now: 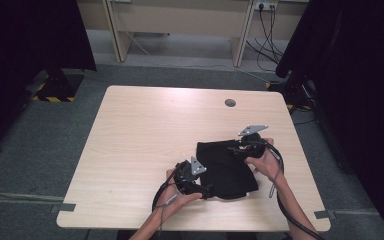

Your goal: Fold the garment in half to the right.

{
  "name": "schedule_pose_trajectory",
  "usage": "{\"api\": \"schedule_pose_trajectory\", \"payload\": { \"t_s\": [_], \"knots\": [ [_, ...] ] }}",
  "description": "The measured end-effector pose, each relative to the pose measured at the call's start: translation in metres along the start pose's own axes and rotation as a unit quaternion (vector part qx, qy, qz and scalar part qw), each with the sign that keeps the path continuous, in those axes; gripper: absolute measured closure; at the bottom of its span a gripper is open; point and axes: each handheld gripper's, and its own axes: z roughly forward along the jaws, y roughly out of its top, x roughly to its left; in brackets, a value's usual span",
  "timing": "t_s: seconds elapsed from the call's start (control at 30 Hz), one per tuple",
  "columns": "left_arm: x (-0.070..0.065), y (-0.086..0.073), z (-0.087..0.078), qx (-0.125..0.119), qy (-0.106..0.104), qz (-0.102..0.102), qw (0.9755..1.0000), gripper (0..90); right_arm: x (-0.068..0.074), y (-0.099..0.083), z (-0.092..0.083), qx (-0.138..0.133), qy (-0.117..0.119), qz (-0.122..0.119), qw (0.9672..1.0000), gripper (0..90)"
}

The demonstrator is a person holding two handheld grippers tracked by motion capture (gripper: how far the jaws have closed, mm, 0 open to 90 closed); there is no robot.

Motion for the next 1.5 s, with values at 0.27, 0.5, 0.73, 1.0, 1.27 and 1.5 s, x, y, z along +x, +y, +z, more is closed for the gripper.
{"api": "schedule_pose_trajectory", "payload": {
  "t_s": [0.27,0.5,0.73,1.0,1.27,1.5],
  "knots": [
    [0.001,-0.001,-0.004,-0.01,-0.006,0.009,0.9999,10.2,-0.015,0.003,0.017,0.003,-0.055,0.008,0.9985,49.3],
    [0.014,-0.004,-0.02,-0.033,-0.016,-0.022,0.9991,9.5,-0.001,-0.001,-0.012,-0.041,-0.011,0.019,0.9989,41.5],
    [0.029,-0.015,-0.03,-0.027,-0.025,-0.031,0.9989,8.6,0.03,-0.013,-0.03,-0.033,0.031,0.0,0.999,31.8],
    [0.048,-0.031,-0.035,-0.01,-0.022,-0.036,0.9991,7.4,0.046,-0.028,-0.039,-0.035,0.058,-0.004,0.9977,28.7],
    [0.066,-0.045,-0.045,0.004,-0.005,-0.042,0.9991,4.0,0.052,-0.044,-0.042,-0.031,0.061,-0.002,0.9976,24.7],
    [0.071,-0.055,-0.055,0.015,0.008,-0.033,0.9993,3.8,0.06,-0.048,-0.045,-0.034,0.063,-0.017,0.9973,20.0]
  ]
}}
